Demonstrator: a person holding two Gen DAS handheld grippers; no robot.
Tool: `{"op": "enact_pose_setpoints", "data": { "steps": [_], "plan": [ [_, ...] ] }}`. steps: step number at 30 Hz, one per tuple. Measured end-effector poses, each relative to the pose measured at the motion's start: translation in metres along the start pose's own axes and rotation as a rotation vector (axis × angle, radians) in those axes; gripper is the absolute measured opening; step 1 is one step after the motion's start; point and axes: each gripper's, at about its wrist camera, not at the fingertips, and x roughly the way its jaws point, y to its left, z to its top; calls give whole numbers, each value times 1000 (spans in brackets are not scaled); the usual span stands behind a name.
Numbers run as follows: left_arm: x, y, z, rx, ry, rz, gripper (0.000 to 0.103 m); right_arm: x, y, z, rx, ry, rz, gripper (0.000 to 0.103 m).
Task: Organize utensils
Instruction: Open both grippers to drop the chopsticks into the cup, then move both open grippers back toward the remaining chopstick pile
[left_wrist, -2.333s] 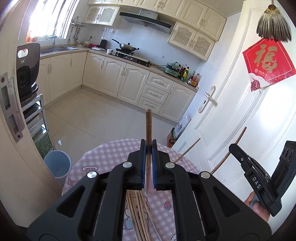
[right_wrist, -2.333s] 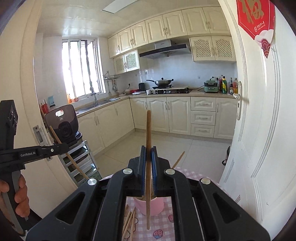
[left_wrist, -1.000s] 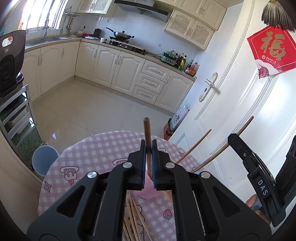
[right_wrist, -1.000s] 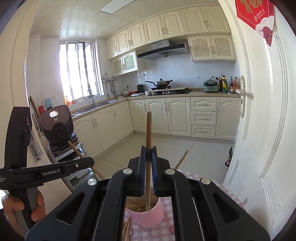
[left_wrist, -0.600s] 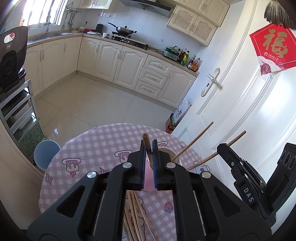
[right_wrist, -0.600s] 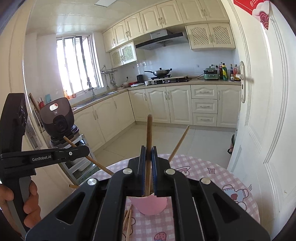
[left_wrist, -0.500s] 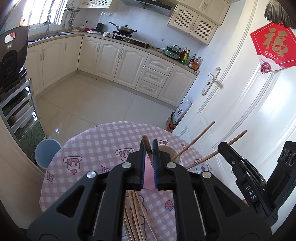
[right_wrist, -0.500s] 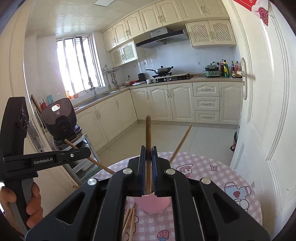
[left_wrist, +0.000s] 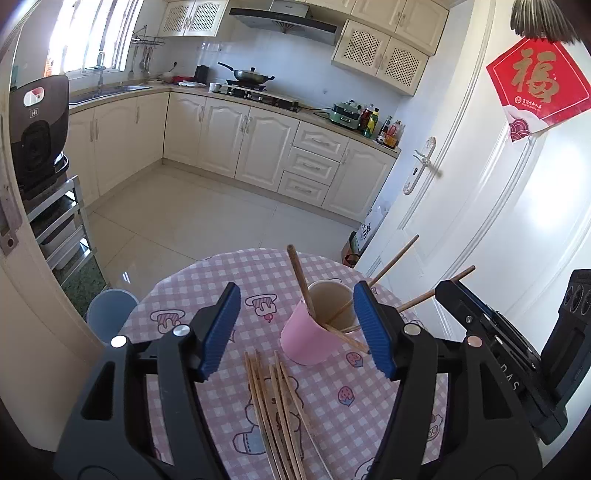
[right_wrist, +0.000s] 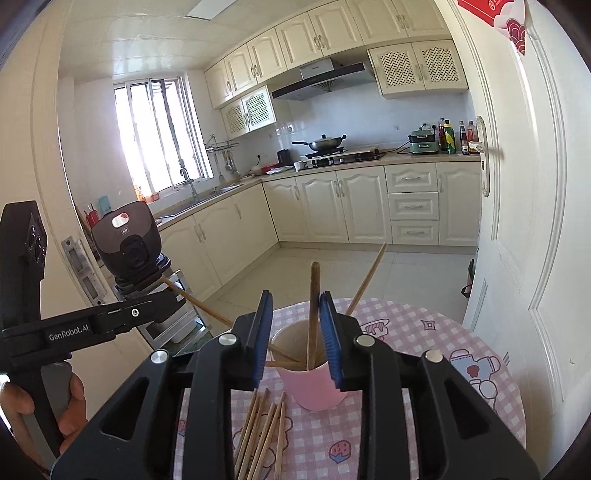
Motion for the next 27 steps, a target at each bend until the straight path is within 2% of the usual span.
{"op": "enact_pose_setpoints", "data": {
  "steps": [13,16,21,23,25,27],
  "plan": [
    [-8,9,-46,8,63,15,70,-11,5,-31,24,51,25,30],
    [1,19,-61,10,104,28,70,-4,6,-47,26,94,27,30],
    [27,39,-88,1,212,38,69,21,2,-77,37,215,37,30],
    [40,44,-95,-15,257,40,65,31,1,-87,40,259,37,30],
    [53,49,-102,-25,315,43,47,42,0,-99,49,314,39,30],
    [67,53,-109,-37,366,45,43,50,-2,-108,58,348,37,30]
  ]
}}
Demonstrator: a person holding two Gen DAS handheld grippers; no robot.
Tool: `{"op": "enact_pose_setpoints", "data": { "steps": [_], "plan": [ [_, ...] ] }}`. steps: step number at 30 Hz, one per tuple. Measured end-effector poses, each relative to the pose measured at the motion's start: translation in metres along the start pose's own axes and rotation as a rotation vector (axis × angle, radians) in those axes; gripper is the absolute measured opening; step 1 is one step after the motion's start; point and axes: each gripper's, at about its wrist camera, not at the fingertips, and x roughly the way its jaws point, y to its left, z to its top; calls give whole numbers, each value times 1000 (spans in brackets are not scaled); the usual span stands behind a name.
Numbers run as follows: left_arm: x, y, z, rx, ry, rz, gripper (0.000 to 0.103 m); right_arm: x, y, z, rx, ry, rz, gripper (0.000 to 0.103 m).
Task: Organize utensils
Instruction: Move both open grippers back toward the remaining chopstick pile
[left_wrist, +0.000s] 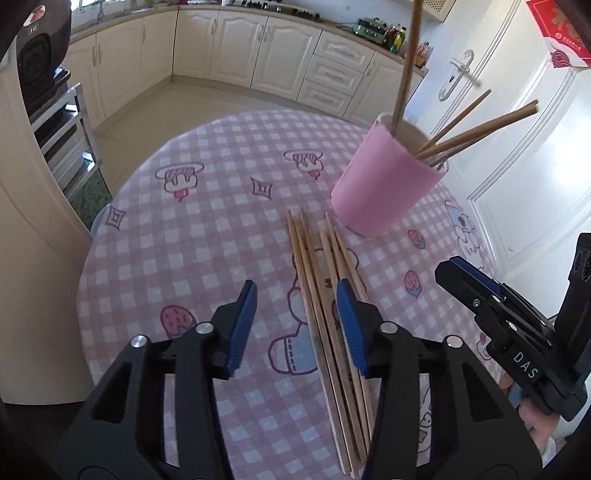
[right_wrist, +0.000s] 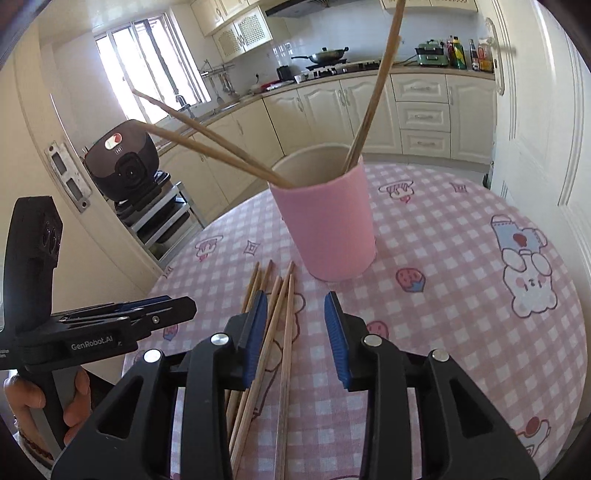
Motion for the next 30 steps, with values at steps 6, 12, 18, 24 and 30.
{"op": "enact_pose_setpoints", "data": {
  "steps": [6,12,18,24,30],
  "plan": [
    [37,7,-5,-34,99,8,36,20,0,-10,8,78,11,30],
    [46,4,-3,-40,109,27,36,28,-5,-15,16,108,16,33],
    [51,-11,1,19,120,99,36,34,-9,-16,22,122,21,35],
    [60,-16,9,37,131,156,38,36,-8,-16,20,128,23,35],
    [66,-26,10,101,119,218,29,43,-6,-15,-26,178,0,35]
  ]
}}
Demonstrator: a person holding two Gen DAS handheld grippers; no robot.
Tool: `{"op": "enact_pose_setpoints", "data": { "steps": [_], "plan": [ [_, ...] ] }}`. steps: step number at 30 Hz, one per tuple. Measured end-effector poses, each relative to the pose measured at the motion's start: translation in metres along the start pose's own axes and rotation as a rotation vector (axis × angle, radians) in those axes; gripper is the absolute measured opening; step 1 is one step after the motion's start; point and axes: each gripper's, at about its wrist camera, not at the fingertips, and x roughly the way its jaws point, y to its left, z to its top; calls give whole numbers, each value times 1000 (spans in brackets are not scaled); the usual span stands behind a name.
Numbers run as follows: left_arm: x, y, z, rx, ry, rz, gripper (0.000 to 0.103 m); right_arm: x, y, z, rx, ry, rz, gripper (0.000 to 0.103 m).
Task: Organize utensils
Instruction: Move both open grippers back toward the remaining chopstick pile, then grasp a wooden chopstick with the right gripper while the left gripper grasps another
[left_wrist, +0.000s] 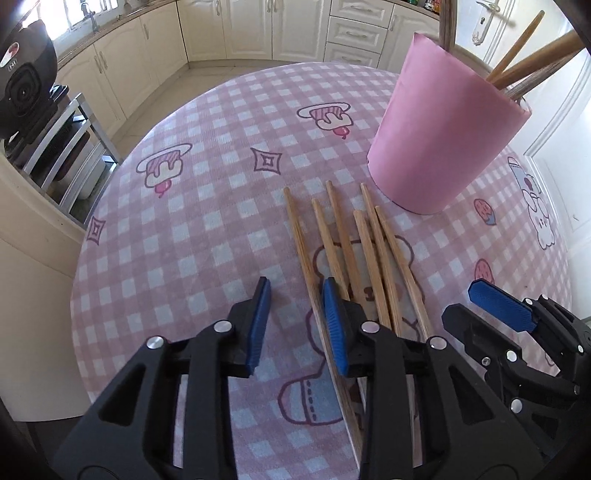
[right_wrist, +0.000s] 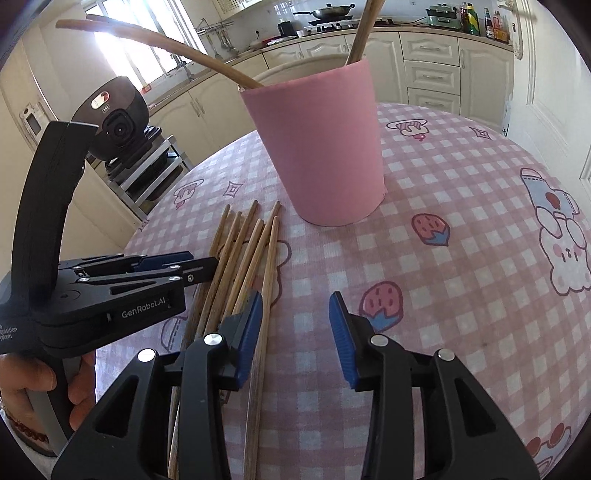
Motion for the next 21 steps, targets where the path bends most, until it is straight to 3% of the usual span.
{"op": "enact_pose_setpoints", "data": {
  "steps": [7,13,16,18,21],
  "plan": [
    [2,14,8,8,18,-22,13,15,14,10,-80,60,-9,35],
    [5,17,12,13,24,-37,12,31,32,21,-171,82,-103,30],
    [7,17,16,15,32,-37,12,39,40,26,-219,91,-161,21],
    [9,17,18,11,31,-34,11,43,46,29,-240,97,-182,8],
    [11,14,20,12,18,-27,11,47,50,30,-263,98,-208,6]
  ]
}}
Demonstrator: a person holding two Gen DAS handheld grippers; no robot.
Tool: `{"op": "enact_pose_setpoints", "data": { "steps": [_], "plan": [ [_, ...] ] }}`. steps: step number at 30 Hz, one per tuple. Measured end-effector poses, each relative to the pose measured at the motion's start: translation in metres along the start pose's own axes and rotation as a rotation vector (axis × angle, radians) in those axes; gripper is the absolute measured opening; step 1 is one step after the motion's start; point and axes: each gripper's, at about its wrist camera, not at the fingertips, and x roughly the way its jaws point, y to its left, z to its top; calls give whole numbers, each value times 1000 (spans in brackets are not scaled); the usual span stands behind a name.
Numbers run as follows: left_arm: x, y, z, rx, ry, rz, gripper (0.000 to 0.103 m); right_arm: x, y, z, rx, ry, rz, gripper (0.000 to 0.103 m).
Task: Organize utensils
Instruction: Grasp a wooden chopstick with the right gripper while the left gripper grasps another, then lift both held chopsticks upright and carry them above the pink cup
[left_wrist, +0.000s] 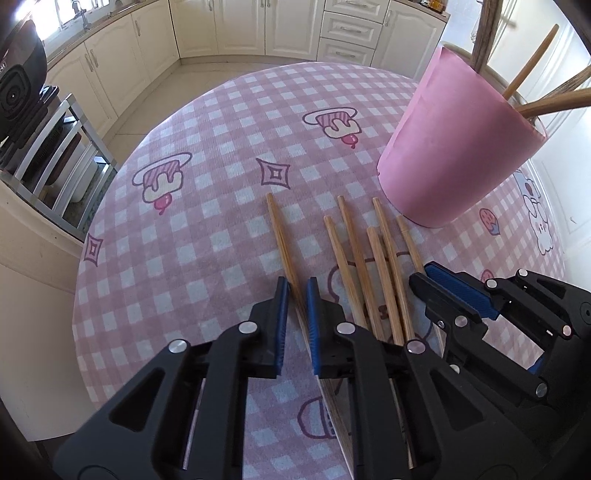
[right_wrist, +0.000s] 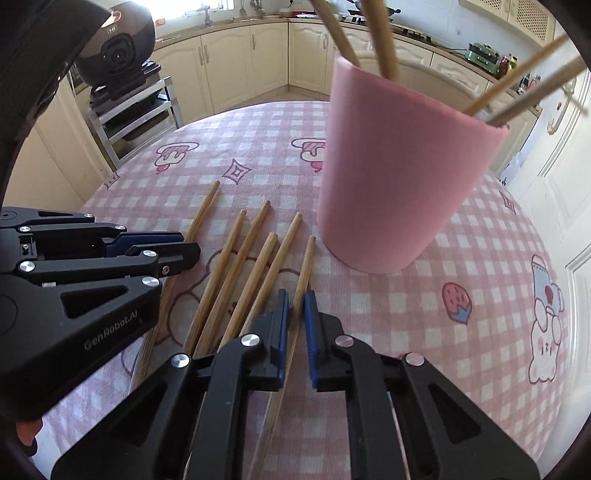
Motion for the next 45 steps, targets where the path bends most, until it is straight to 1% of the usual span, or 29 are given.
{"op": "enact_pose_setpoints", "data": {
  "steps": [2,4,6,7,13,18,24,28,31,35,39,45],
  "plan": [
    [0,2,-1,-13,-3,-13,10,1,-1,-1,4,-5,0,5],
    [-2,8,-2,-37,6,-51,8,0,-3,-2,22,-10,16,5],
    [-4,13,-3,-61,18,-110,6,-1,-2,-3,49,-19,50,5],
    [-7,14,-5,-63,11,-116,6,-5,-6,-4,68,-28,74,5],
    [-35,13,-14,-54,-53,-139,6,-37,-15,-9,118,-83,160,5],
    [-70,10,-17,-44,-129,-160,6,-76,-21,-14,138,-169,201,5],
    [-119,2,-27,-28,-239,-186,6,-121,-27,-22,144,-280,199,5],
    [-144,-2,-30,-19,-293,-206,6,-151,-31,-27,157,-357,194,5],
    [-160,-3,-32,-18,-333,-213,6,-163,-37,-29,156,-392,180,5],
    [-180,-1,-36,-48,-396,-223,6,-172,-38,-23,155,-435,148,5],
    [-191,-4,-35,-42,-427,-227,6,-185,-41,-24,158,-479,124,5],
    [-203,-6,-32,-48,-466,-259,6,-197,-45,-25,157,-530,104,5]
  ]
}}
